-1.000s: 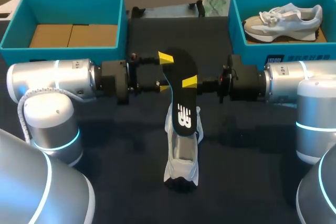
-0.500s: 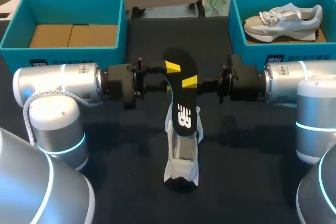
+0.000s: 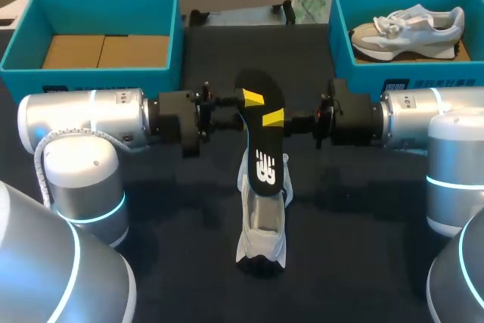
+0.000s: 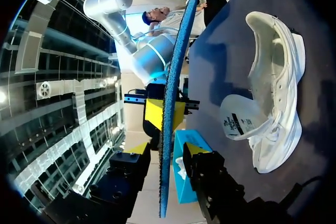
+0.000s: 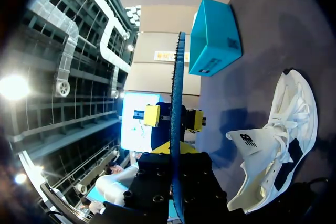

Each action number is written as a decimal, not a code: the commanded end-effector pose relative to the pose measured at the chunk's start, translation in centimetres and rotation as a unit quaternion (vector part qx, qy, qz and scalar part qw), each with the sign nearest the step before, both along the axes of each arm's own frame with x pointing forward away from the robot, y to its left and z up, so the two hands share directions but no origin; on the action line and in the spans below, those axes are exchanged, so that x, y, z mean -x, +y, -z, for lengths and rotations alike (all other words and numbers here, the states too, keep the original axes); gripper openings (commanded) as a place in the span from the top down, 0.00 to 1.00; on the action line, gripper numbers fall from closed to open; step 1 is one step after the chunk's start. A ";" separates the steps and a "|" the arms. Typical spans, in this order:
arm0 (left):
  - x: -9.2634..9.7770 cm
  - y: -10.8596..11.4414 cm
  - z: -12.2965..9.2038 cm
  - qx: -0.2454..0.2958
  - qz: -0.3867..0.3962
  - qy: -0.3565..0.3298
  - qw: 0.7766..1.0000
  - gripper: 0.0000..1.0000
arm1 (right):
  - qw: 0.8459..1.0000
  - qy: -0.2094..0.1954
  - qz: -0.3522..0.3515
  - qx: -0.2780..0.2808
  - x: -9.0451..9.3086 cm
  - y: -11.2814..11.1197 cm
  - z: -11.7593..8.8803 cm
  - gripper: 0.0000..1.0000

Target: Take the shoe out of the shoebox, open the shoe tongue, remove and reinsert the insole, then place the shoe into the shoebox

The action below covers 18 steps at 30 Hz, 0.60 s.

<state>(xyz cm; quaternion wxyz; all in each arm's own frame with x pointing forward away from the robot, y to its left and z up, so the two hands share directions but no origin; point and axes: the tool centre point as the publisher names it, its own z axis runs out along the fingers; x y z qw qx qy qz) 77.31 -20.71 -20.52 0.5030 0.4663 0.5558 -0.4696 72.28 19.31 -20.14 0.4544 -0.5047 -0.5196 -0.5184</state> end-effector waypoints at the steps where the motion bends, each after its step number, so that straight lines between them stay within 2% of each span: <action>1: 0.1 -0.4 0.1 -0.002 -0.002 -0.002 1.000 0.63 | 1.000 0.000 0.002 0.000 0.1 0.2 0.1 1.00; 6: 0.3 -0.4 0.0 -0.006 -0.002 -0.007 1.000 0.65 | 1.000 0.000 0.002 0.000 0.1 0.2 0.1 1.00; 11: 0.2 -0.4 0.2 -0.007 -0.005 -0.006 1.000 0.74 | 1.000 0.000 0.002 0.000 0.1 0.2 0.1 1.00; 18: 0.2 -0.5 0.2 -0.007 -0.003 -0.006 1.000 0.75 | 1.000 0.000 0.002 0.000 0.1 0.2 0.1 1.00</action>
